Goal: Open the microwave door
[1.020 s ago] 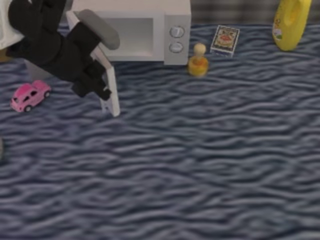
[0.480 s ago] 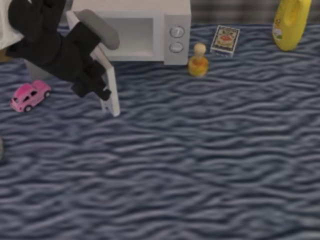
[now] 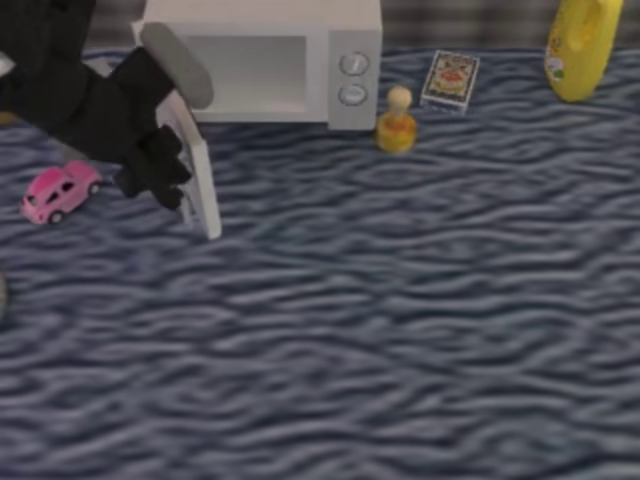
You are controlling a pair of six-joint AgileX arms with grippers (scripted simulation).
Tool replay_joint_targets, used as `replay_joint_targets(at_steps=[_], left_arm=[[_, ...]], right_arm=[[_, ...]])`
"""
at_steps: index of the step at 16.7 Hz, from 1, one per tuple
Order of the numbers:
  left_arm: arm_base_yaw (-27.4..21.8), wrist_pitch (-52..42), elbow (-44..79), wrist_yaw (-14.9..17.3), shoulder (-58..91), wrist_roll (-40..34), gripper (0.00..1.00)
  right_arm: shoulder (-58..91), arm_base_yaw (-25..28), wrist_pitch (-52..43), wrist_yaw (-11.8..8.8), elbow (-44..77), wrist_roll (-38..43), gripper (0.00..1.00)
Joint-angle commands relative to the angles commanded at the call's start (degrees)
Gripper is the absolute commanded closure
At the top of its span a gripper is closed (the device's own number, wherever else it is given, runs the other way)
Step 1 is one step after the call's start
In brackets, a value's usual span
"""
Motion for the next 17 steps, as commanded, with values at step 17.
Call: replay_joint_targets(at_steps=[17], left_arm=[[0.77,-0.63,0.01,0.85,-0.15,1.81,1.0]], right_arm=[[0.0,0.0,0.0,0.0,0.0,0.0,0.0]])
